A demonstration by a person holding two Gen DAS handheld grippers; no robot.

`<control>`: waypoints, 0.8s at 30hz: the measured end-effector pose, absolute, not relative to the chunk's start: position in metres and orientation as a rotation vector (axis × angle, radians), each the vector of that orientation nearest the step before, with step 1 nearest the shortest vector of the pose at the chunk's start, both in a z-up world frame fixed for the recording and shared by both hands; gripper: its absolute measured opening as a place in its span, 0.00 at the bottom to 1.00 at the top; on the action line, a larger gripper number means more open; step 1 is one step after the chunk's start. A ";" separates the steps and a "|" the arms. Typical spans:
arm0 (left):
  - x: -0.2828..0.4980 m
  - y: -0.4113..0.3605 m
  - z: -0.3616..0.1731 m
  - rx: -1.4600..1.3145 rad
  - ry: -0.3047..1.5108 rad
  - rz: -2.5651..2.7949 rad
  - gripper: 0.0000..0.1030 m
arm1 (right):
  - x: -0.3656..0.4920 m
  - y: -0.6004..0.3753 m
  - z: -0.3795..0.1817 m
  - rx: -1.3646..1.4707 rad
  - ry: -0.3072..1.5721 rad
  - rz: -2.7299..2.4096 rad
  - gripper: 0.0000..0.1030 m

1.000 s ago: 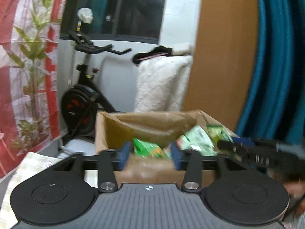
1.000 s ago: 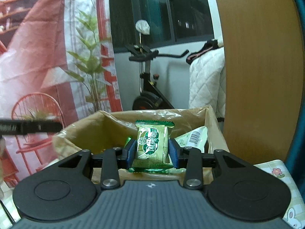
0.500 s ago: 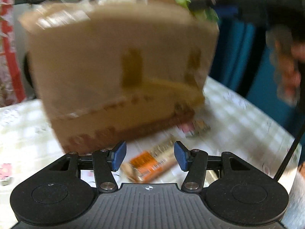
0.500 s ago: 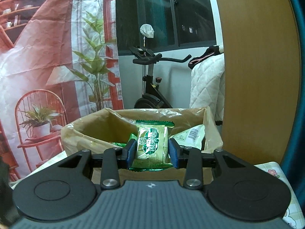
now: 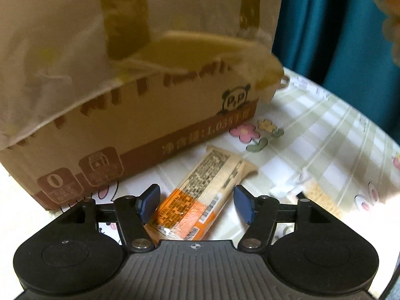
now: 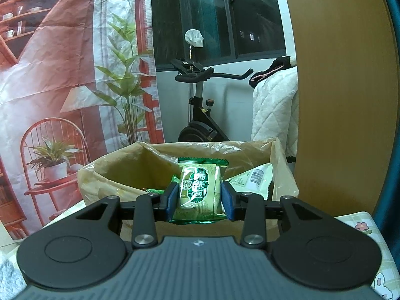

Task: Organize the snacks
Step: 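Release the green packet into the box with the right tool while the left tool carries the bar over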

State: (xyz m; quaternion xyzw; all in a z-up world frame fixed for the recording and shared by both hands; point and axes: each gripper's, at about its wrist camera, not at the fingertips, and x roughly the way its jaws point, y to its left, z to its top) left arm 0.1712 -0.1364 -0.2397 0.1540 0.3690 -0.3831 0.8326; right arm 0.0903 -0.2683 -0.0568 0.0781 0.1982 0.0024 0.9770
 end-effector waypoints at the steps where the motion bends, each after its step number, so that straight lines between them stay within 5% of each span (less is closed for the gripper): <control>1: 0.171 -0.137 -0.242 0.335 0.793 -0.804 0.54 | 0.091 -0.268 -0.057 0.159 0.401 0.005 0.38; 5: 0.162 -0.128 -0.237 0.322 0.782 -0.808 0.38 | 0.090 -0.269 -0.057 0.157 0.405 0.005 0.38; 24: 0.101 -0.028 -0.080 0.100 0.382 -0.747 0.37 | 0.095 -0.275 -0.051 0.160 0.412 -0.020 0.38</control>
